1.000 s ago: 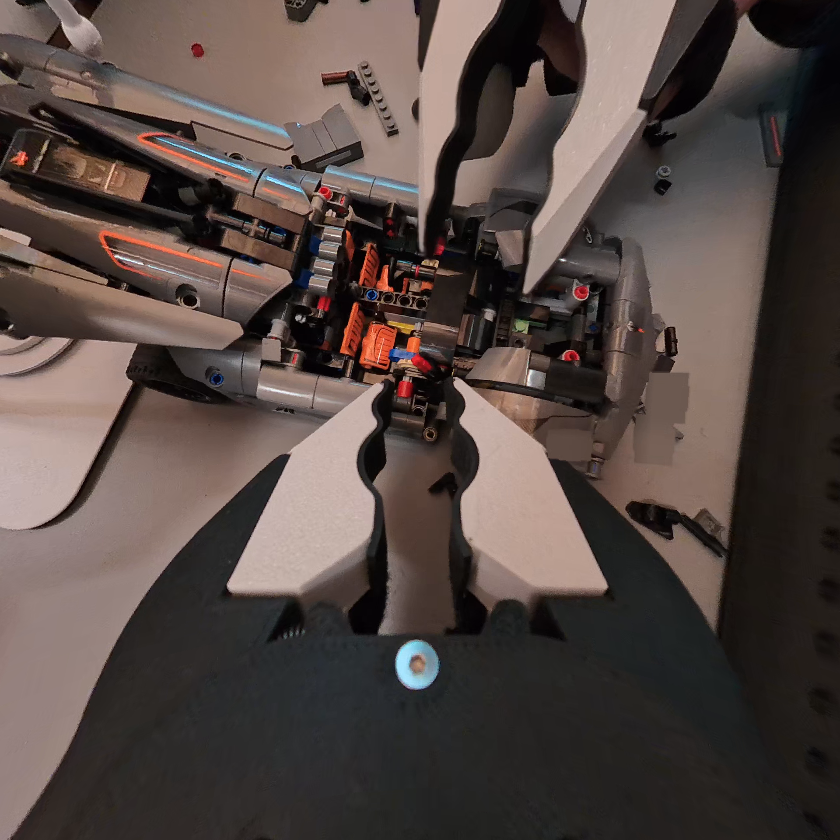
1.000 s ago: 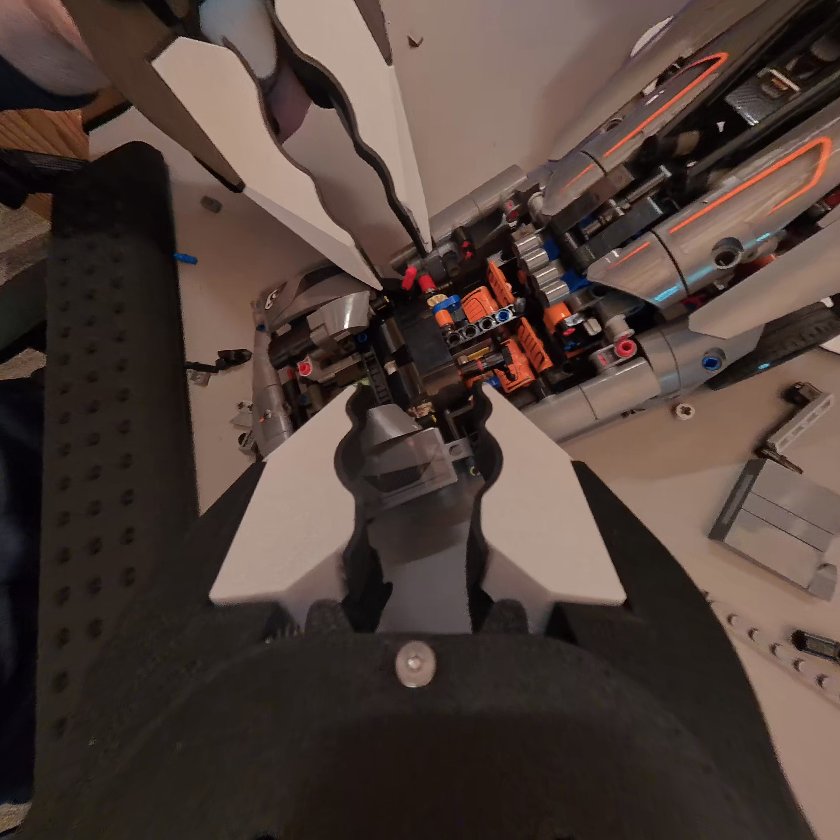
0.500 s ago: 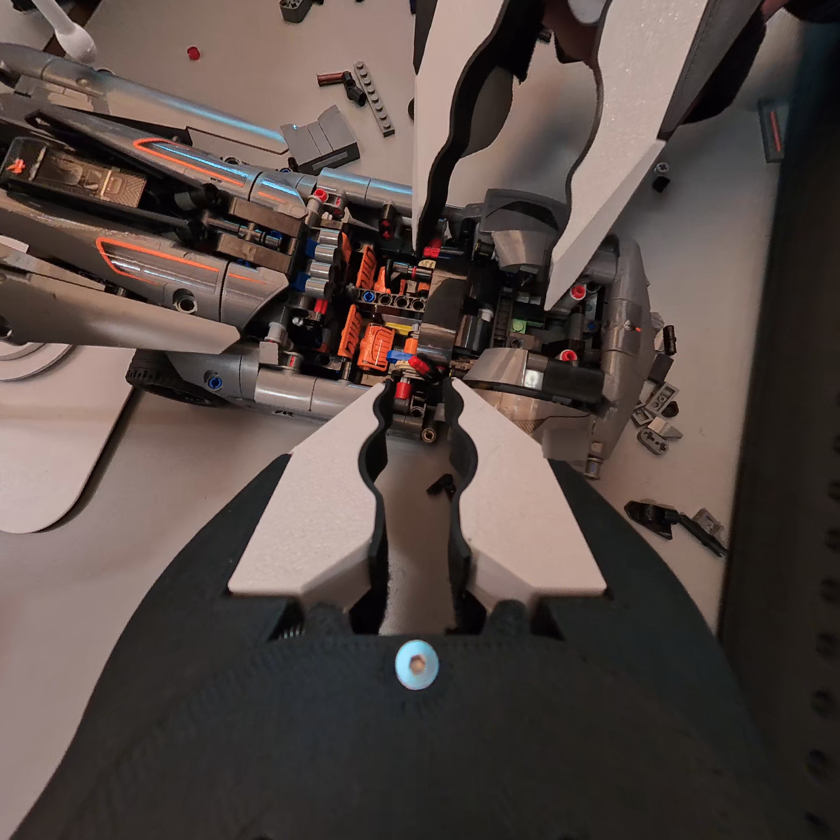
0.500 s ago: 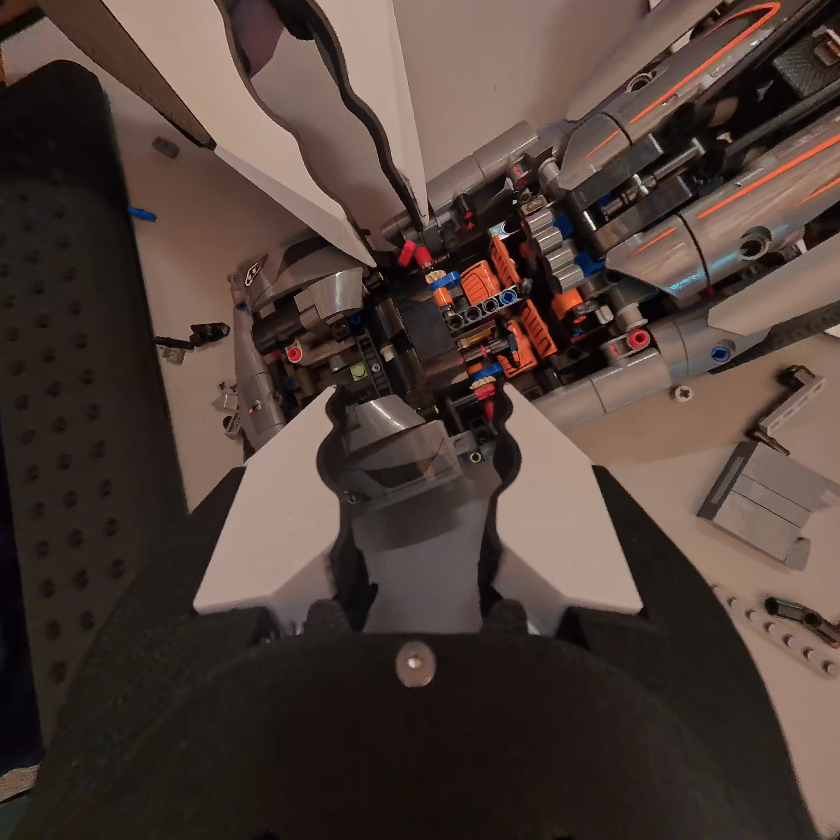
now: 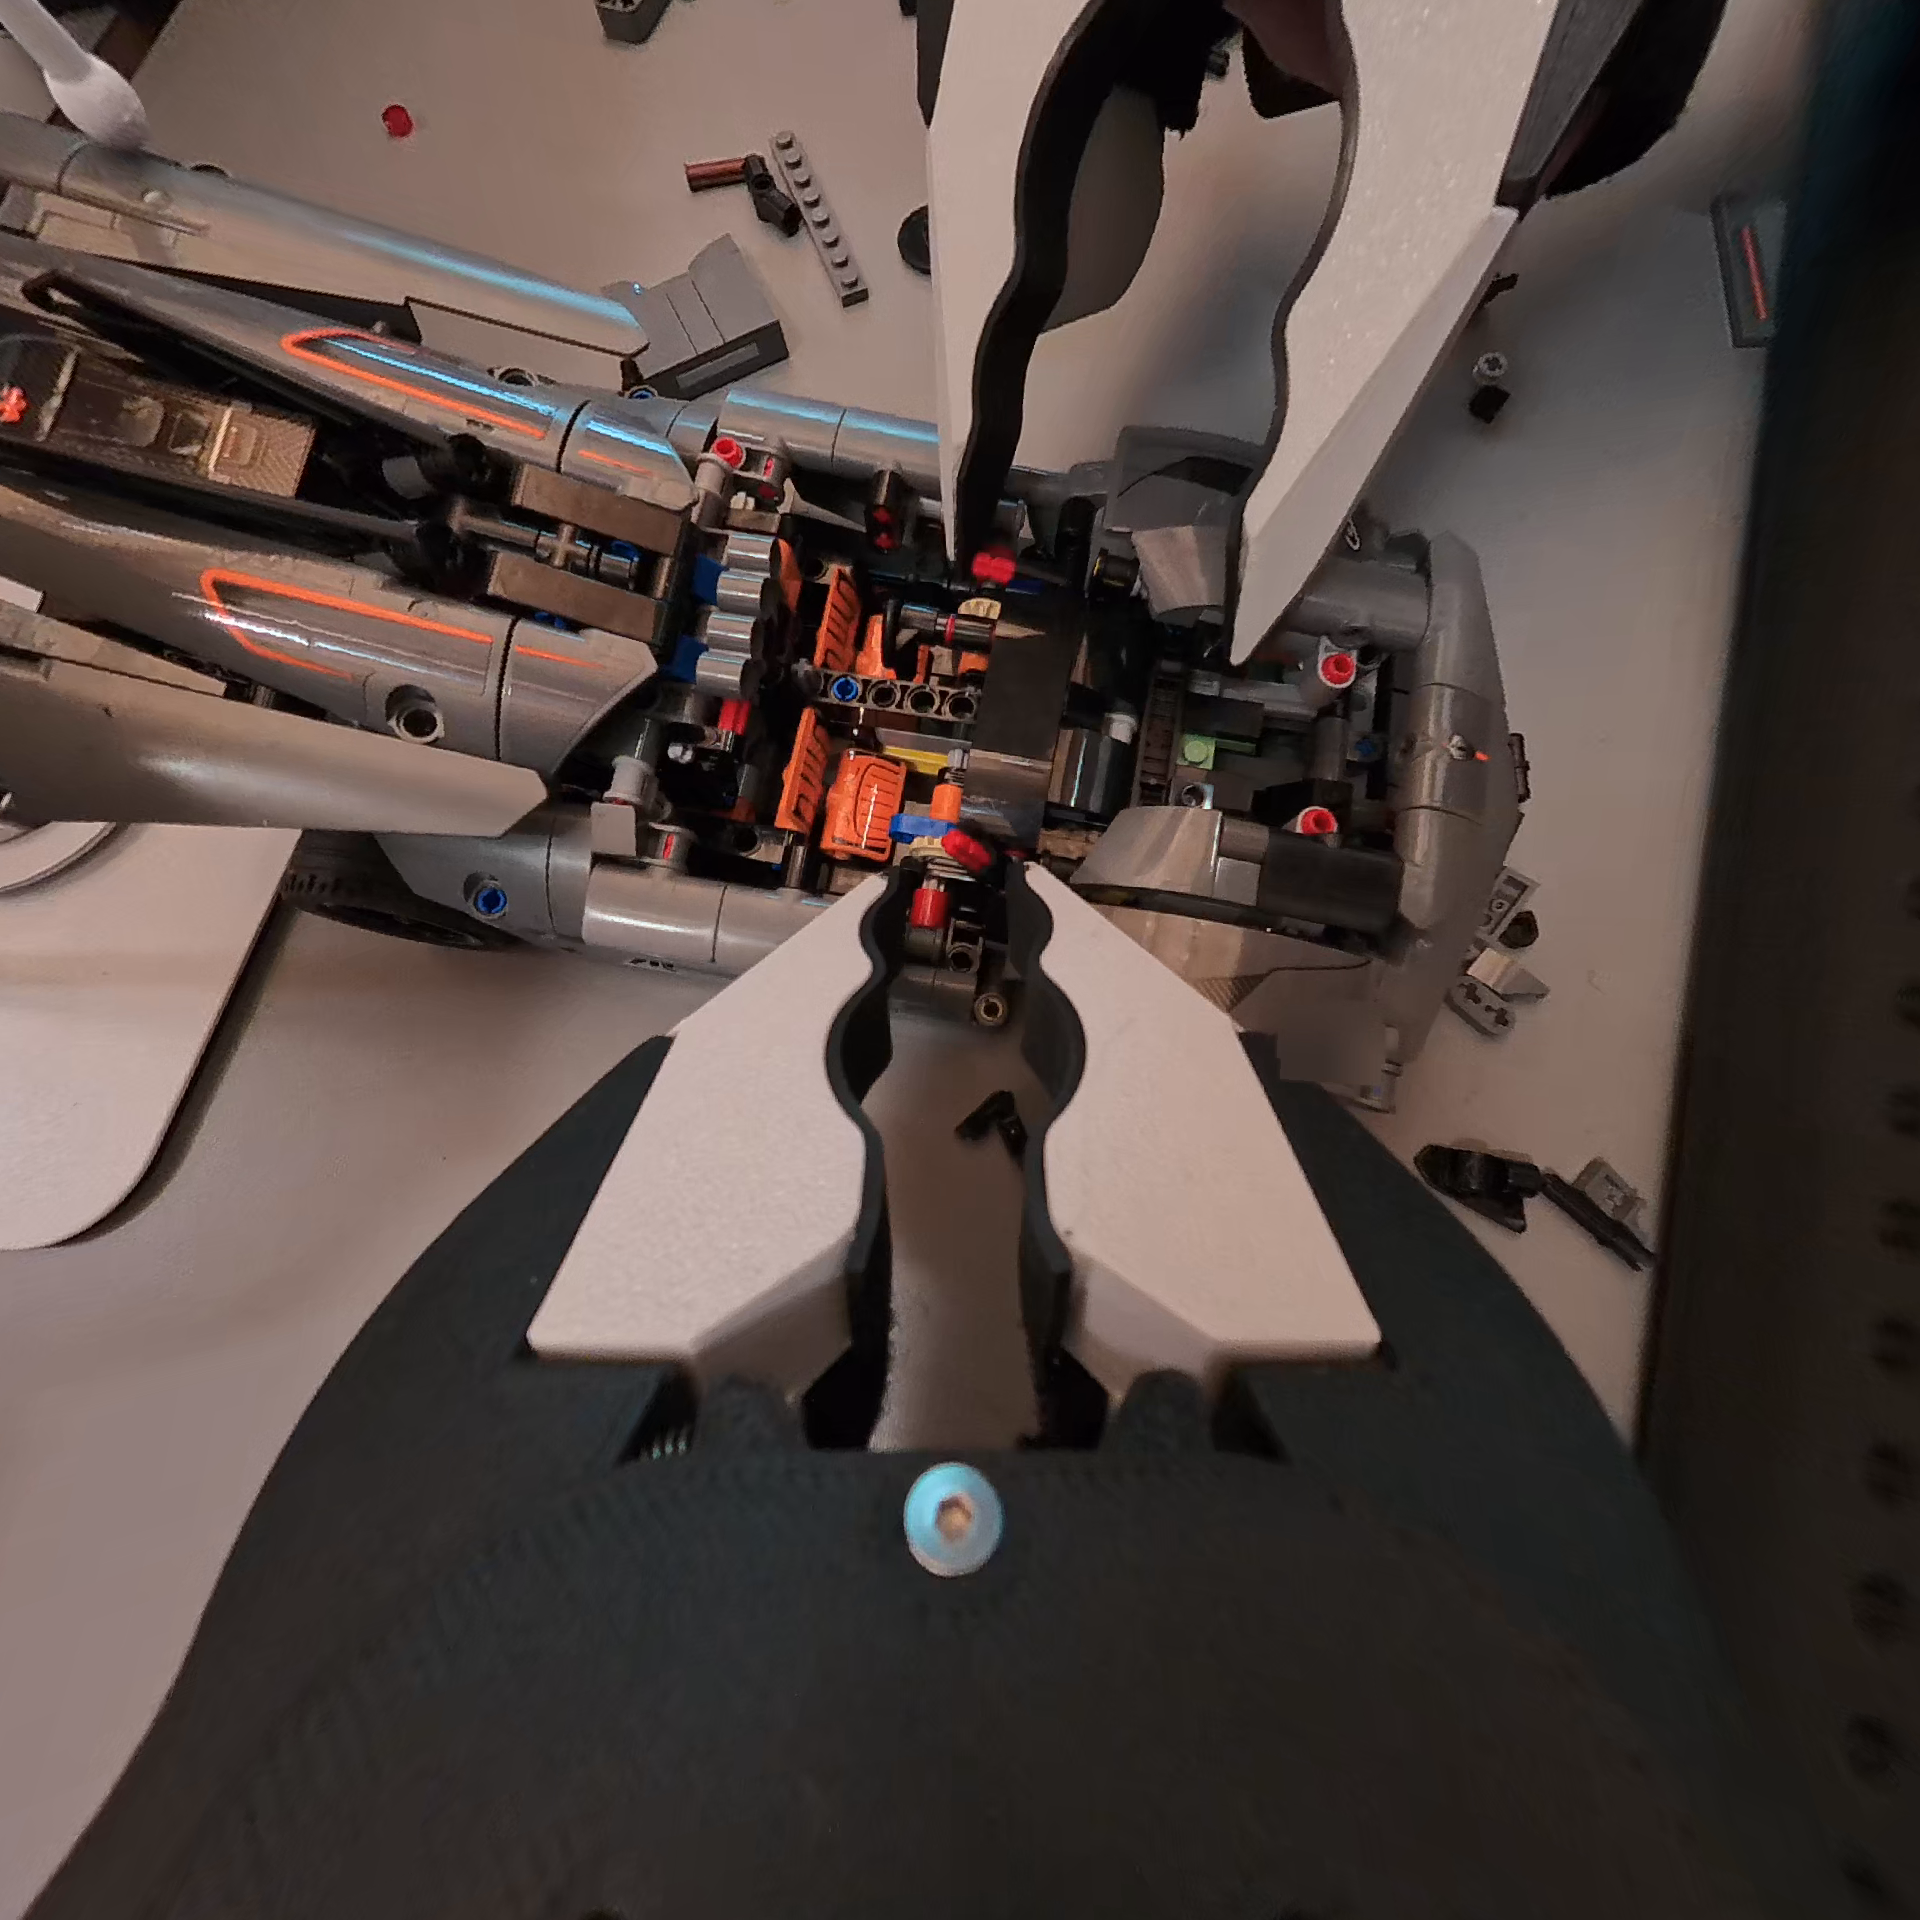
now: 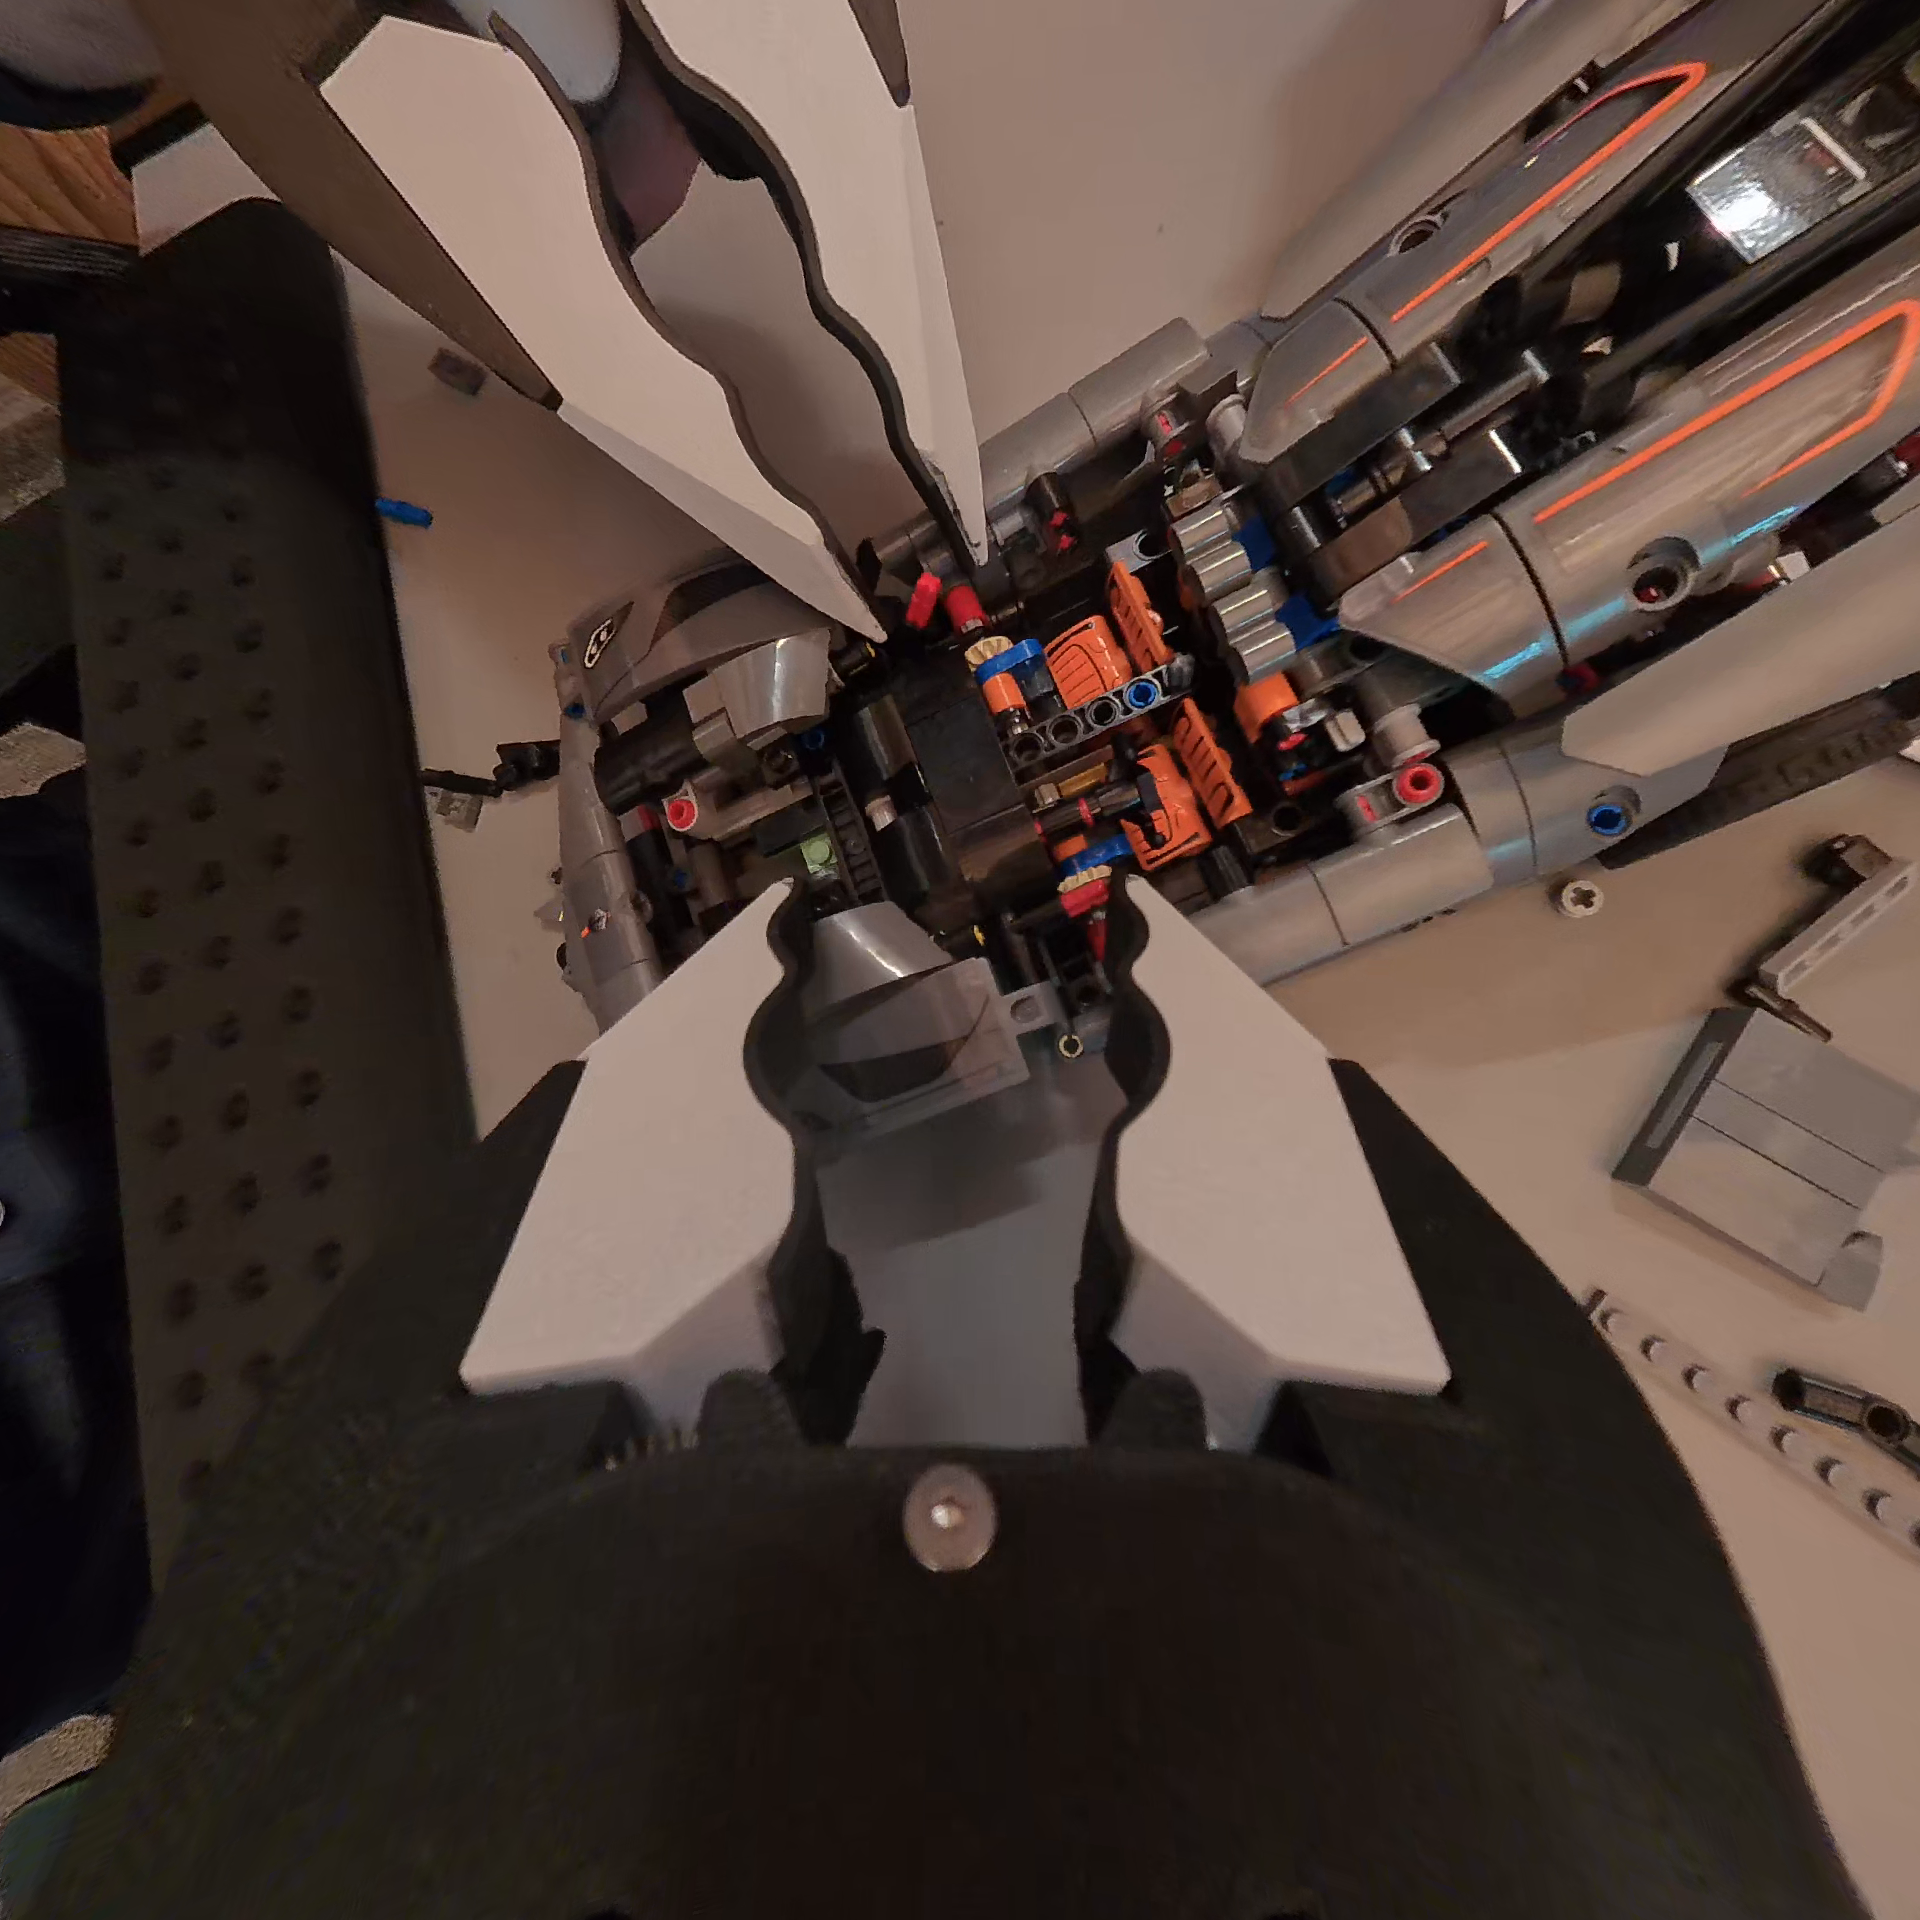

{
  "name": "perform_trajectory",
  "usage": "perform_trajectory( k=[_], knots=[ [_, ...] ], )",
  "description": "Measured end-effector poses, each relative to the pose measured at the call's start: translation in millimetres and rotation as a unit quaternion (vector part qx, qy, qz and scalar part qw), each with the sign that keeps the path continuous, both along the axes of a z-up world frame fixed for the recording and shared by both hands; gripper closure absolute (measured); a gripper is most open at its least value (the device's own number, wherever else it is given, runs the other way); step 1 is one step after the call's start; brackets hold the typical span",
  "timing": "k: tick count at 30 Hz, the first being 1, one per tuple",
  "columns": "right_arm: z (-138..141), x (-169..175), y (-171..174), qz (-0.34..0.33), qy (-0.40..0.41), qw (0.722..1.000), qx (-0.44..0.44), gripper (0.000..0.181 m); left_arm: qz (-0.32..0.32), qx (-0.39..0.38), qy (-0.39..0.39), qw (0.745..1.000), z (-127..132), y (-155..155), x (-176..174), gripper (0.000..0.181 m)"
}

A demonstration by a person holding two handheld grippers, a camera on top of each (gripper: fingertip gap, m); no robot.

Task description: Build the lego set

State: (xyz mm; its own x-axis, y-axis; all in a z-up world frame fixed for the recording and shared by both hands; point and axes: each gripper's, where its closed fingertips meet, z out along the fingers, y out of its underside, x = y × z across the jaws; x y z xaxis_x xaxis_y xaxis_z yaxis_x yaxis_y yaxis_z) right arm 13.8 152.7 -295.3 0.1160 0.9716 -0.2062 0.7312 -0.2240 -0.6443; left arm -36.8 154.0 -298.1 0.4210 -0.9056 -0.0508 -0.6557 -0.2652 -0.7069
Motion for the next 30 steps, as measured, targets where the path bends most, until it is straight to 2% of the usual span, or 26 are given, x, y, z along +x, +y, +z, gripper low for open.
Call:
perform_trajectory(
  k=[18, 30],
  knots=[
    [12.4, 5.8, -2.3, 0.010, 0.023, 1.000, 0.006, 0.147, -0.007, -0.002, 0.001, 1.000, -0.6, -2.9, 1.6, 0.166],
    [18.2, 8.7, 9.5, -0.003, 0.059, 0.998, 0.000, 0.160, -0.007, 0.007, 0.004, 1.000, 3.4, -0.8, -1.8, 0.165]
  ],
)
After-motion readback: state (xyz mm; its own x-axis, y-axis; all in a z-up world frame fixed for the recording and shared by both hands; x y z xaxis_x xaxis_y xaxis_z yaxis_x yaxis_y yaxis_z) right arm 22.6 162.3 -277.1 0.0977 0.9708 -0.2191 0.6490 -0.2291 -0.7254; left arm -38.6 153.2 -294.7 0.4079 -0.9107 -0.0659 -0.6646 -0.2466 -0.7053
